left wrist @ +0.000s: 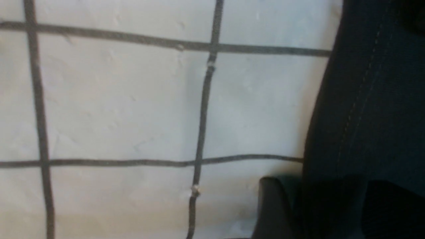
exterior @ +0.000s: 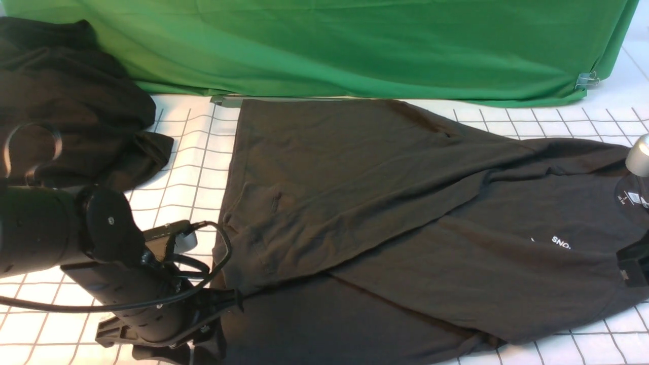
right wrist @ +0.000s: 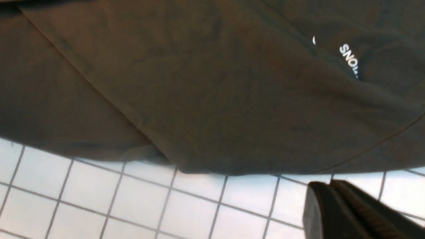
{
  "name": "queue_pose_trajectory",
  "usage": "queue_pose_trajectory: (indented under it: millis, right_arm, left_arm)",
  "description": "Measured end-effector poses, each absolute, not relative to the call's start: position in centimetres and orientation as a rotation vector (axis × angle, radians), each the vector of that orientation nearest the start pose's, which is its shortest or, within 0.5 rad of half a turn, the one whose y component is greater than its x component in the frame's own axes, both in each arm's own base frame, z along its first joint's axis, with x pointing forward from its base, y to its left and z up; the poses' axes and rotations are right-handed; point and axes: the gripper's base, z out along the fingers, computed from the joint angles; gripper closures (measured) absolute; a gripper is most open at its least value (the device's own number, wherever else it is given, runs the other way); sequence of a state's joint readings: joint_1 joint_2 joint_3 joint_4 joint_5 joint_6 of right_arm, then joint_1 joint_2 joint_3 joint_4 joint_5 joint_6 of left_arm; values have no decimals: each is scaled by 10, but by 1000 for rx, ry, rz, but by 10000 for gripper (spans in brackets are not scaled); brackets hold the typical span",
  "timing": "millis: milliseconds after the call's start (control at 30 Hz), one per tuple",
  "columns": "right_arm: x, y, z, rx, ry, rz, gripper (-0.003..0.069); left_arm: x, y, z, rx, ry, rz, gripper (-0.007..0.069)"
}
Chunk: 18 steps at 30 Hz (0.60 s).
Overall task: Fold a long-sleeved shirt over a white checkered tablecloth.
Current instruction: 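Grasp the near edge of the shirt at its hem and shoulder corners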
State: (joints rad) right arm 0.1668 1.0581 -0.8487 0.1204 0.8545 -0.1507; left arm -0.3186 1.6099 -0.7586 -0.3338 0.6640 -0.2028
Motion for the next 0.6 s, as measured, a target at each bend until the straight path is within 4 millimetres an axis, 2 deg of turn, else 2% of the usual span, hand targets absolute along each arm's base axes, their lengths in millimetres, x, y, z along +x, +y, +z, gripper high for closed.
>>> queue_pose_trajectory:
  millis: [67,200,267,367,500,533,567,600]
  right_arm:
    - [194,41,304,-336,2518,153,644]
    - [194,42,305,-327,2515,167,635]
    - [194,42,305,-324,2515,176,629]
    - [193,46,303,-330,2525,207,581]
    - [187,58,293,-417,2544,233,435]
    - [183,68,286,-499,2533,247,344]
    - [180,76,281,-568,2531,259,291]
    - [177,87,274,-654,2532,273,207]
  left_arm:
    - [242,-99,158,-188,3031,-383,378]
    - [241,-100,161,-133,3020,-397,575]
    - [240,-99,164,-124,3014,-402,596]
    - [235,-96,179,-89,2981,-411,611]
    - [232,-89,193,-87,2943,-411,611]
    - [232,-84,198,-92,2923,-404,611]
    - [232,-81,200,-93,2914,-394,611]
    - [233,-77,201,-104,2905,-387,611]
